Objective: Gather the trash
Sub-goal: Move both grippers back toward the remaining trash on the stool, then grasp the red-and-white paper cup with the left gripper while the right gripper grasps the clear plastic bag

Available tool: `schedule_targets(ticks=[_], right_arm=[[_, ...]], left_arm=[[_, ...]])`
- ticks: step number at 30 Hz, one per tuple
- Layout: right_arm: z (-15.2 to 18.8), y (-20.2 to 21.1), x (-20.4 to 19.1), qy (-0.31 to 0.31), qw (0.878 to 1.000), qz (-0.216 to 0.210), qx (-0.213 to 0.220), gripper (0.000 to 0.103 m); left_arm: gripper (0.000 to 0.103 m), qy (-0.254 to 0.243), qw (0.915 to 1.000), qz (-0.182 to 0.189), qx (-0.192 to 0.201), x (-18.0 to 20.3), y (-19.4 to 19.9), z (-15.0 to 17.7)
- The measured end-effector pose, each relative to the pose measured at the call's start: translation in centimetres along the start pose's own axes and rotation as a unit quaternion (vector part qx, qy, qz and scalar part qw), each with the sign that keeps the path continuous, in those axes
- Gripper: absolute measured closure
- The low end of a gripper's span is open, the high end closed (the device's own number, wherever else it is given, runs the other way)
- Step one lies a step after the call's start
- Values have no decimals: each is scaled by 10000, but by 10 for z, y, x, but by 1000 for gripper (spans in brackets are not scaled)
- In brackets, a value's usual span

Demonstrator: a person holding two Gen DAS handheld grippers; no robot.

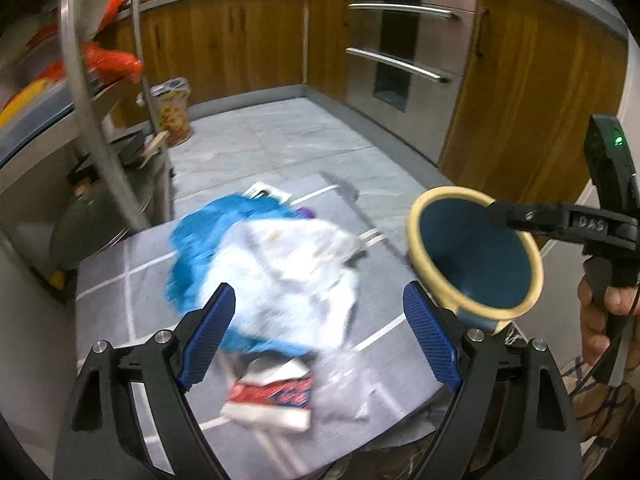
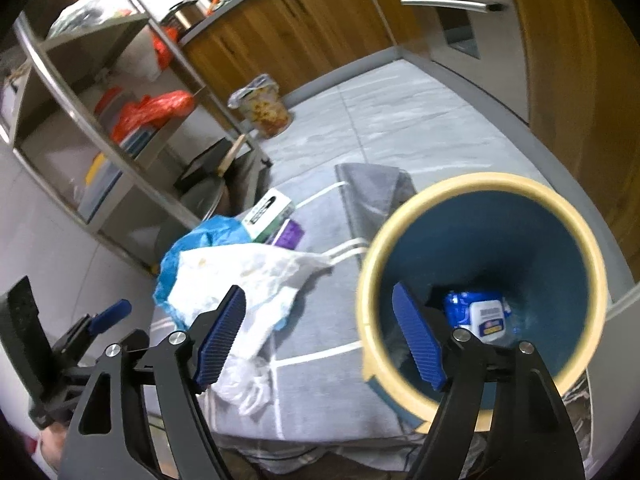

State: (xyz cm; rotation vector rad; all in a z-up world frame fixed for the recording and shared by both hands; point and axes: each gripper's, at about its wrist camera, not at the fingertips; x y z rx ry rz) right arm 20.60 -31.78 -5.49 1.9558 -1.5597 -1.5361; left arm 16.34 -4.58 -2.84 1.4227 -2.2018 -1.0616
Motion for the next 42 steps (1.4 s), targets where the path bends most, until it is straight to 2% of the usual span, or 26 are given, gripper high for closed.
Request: schedule_targets(ticks=[4,8,16,18,22,25,29,34,35,38,42], right_arm=[[8,-11,-17,181,9997,-40,-146,25],[18,-24,-28,283,9988,-53,-388,24],[40,-52,-40,423,9945,-79,-952,23],[44,-56,-41,454,9935,-70,-1038,23],[47,-60,-38,377,9930,-52,-1116,23],[45,-63,-34,259,9930,-49,-1155,23],[50,-69,-37,307,9910,-54,-1299,23],[64,-78,-42,452,9869,-64,-1545,23],[67,-80,-42,459,9860,-56,-1600,23],[75,-87,-44,473,9829,-80,-1779,23],[86,-96,-49,573,9791,-73,-1948,23]], left_arm=[[18,375,9989,81,-279,-31,0,20],[18,824,9938,506,-558,-53,-5,39],[18,837,9845,824,-1300,-46,-32,70],[18,669,9849,805,-1377,-39,-34,73],[18,-270,9876,548,-1448,-15,-30,76],[18,-698,9855,485,-1472,-1,-27,79],[18,-1335,9784,102,-1575,15,-37,83],[20,-1407,9747,-47,-1735,13,-56,92],[23,-1388,9745,-24,-1762,12,-59,93],[43,-1285,9745,91,-1836,10,-62,94],[49,-974,9805,276,-1687,-1,-55,89]])
Point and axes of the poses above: each gripper's, at about its wrist camera, not at the fingertips, and y roughly against the way its jaws point, x to its right, z to its underside, and after that the axes turned 13 degrees about -y, right-handed
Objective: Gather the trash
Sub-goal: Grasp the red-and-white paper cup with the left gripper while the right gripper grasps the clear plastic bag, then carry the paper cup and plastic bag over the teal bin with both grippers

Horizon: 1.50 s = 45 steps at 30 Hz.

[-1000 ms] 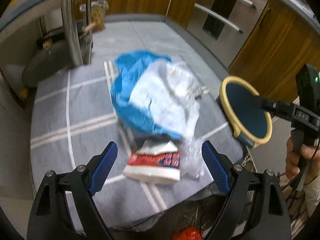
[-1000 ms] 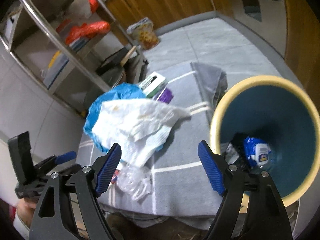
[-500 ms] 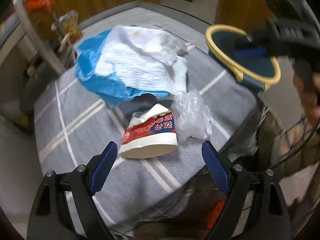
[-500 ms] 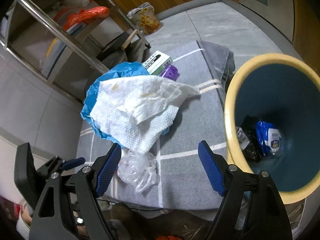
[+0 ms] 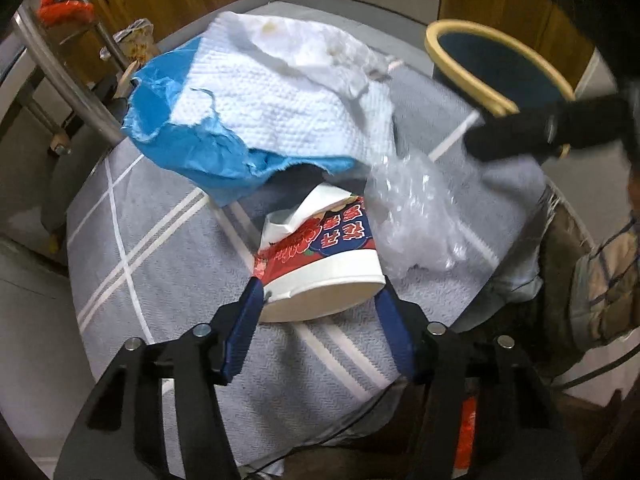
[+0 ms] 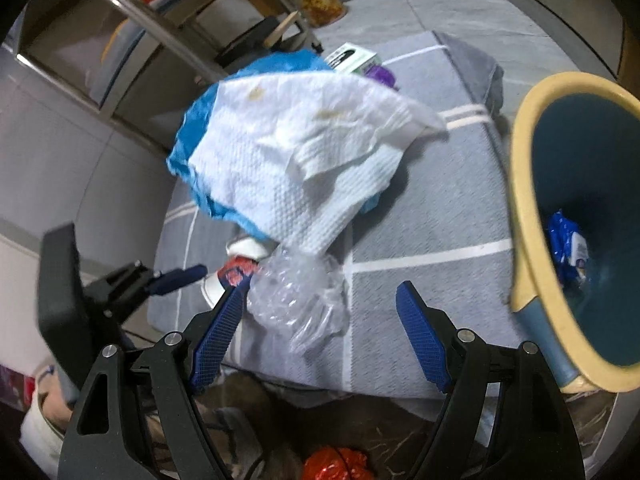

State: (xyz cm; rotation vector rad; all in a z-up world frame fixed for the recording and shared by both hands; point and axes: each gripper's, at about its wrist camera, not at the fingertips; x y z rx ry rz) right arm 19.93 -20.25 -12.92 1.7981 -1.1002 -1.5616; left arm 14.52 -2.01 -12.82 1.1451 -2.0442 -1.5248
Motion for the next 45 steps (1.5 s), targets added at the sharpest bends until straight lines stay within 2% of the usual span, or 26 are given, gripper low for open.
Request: schedule_targets(ticks=[2,4,6,12,16,19,23,26,33,36,41,45], right_arm=[[1,-4,-2,40,10000,17,-60,23],[2,-9,-6,84,9999,25,-101,23],[4,-13,-9,143,9998,41,-113,23],[6,-24,-21,403,9990,182,-108,23],[9,-33,-26,545,9980,288,-105,28],[12,-43,-28,646,9971,327,-218,41],[14,-42,-29,738,9967,257,-202,68],[13,-36,-30,751,9968,155,-210,77],[15,-15,-32,655,9975,-207,-164,79],[16,-1,-31,563,9973,-436,-154,79],[19,19,-31,573,9961,-663,-94,79],[20,35,-28,537,9945,-888,-130,79]], left_arm=[[54,88,9999,58,58,-4,4,0],[67,153,9996,167,143,-7,10,1],[73,224,9994,198,171,-11,16,1],[82,295,9988,351,176,-18,30,3],[84,297,9987,367,202,-22,39,6],[84,264,9986,406,189,-24,40,8],[85,350,9977,540,214,-29,43,10],[85,442,9965,634,319,-36,52,13],[85,834,9937,545,505,-58,69,23],[85,1011,9907,565,720,-66,79,22],[85,1108,9858,605,1111,-68,97,13],[85,1055,9846,495,1306,-67,111,3]])
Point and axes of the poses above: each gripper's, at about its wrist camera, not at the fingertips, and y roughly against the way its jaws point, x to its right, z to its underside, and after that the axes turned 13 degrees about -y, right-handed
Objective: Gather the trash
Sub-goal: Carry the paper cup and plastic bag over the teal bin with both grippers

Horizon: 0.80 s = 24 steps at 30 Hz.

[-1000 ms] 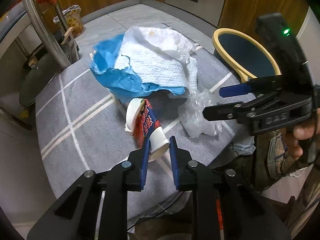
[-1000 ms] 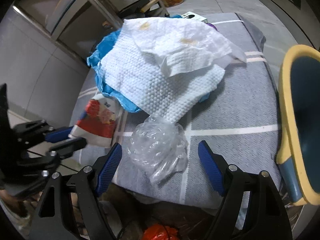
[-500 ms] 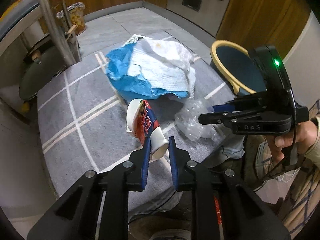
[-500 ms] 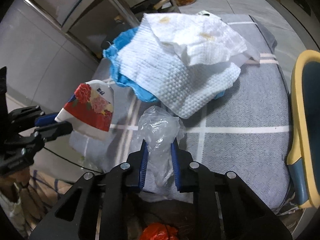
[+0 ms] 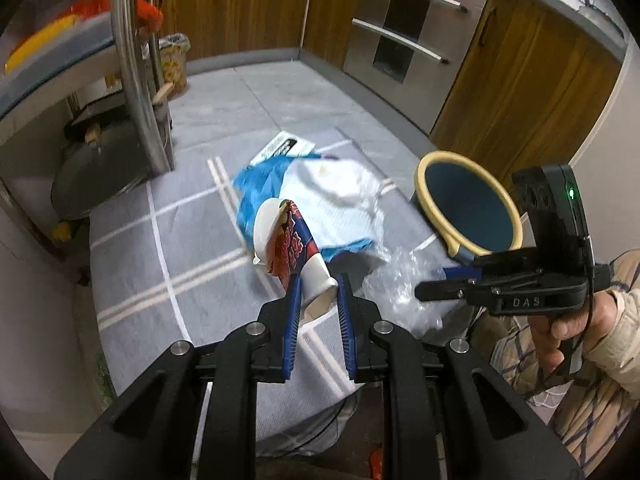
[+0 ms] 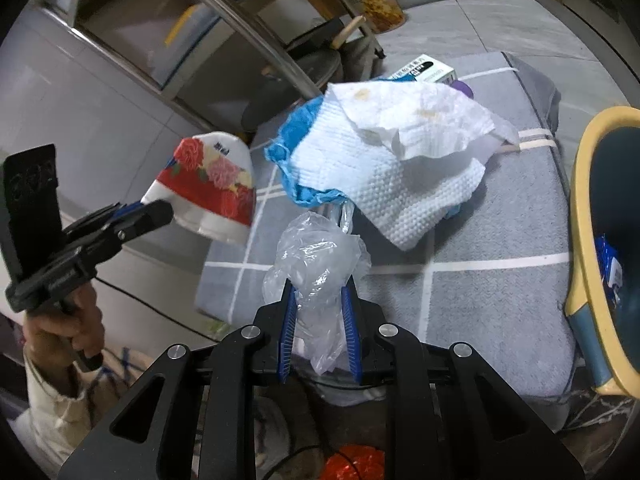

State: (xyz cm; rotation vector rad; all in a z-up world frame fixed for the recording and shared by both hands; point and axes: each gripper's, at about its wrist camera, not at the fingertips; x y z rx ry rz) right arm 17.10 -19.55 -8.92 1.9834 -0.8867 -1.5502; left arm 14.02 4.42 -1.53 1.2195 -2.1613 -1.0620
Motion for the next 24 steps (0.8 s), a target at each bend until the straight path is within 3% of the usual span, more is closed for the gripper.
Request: schedule_targets(ticks=[8,14,17,24], right_arm=[[3,11,-19,215,9986,-492,-28,79],[-11,46,-25,335,9957,-730,465,80],[-17,68,-21,312,9940,-644,829,80],[-24,114,14,105,9870,-2,1603,79]], left_arm=[[85,274,9984,-260,417,-9,14,-15],[85,184,9977,-316,565,0,15,-24],[85,92,9977,-279,609,8,13,-29],[85,-205,9974,-55,691,37,5,-52]])
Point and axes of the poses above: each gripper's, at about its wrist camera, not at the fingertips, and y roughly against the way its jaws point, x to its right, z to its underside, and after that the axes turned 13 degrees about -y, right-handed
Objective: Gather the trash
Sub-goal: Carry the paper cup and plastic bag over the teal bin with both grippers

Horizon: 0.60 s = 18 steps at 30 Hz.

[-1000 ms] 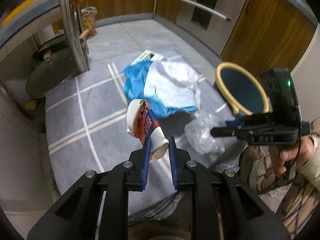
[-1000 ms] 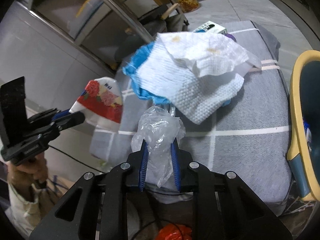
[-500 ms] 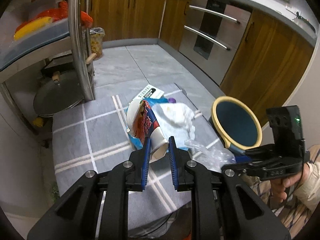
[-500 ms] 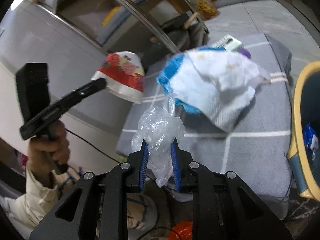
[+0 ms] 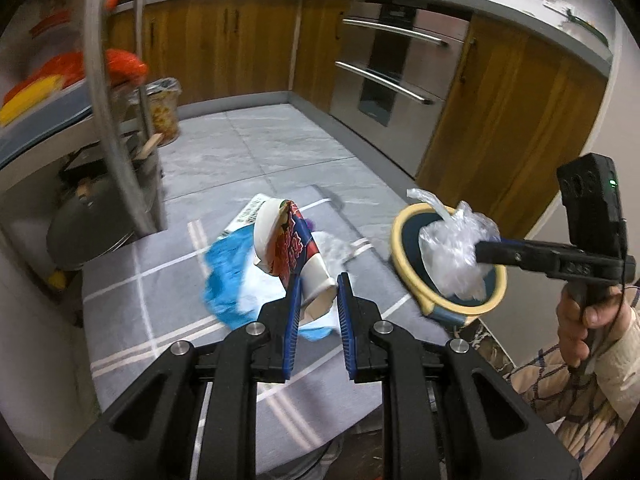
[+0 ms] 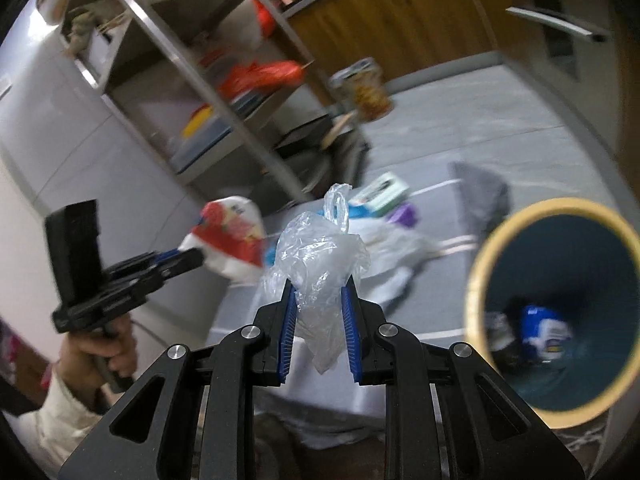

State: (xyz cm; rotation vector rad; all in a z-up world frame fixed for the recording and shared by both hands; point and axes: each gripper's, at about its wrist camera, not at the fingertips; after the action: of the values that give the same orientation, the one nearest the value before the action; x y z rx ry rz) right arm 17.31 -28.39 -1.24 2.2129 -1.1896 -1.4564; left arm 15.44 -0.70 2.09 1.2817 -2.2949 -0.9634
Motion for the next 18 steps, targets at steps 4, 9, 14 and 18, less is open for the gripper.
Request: schedule_targets(ticks=[4,9,14,18], right_arm=[[-4,17,25,-118,9990,350,255,79],[-4,40,49,-161,9950,801,566,79],[-3,52,66,-150,9895,1214,773,79],[-3,57,80,-177,9835,1566,889,79]], left_arm=[[85,-246,9996,161,11,24,-12,-15],[85,-434,9980,466,25,56,-33,-34],[85,-539,9953,809,22,88,-58,-51],[85,-653,9936,920,-64,112,-83,-59]])
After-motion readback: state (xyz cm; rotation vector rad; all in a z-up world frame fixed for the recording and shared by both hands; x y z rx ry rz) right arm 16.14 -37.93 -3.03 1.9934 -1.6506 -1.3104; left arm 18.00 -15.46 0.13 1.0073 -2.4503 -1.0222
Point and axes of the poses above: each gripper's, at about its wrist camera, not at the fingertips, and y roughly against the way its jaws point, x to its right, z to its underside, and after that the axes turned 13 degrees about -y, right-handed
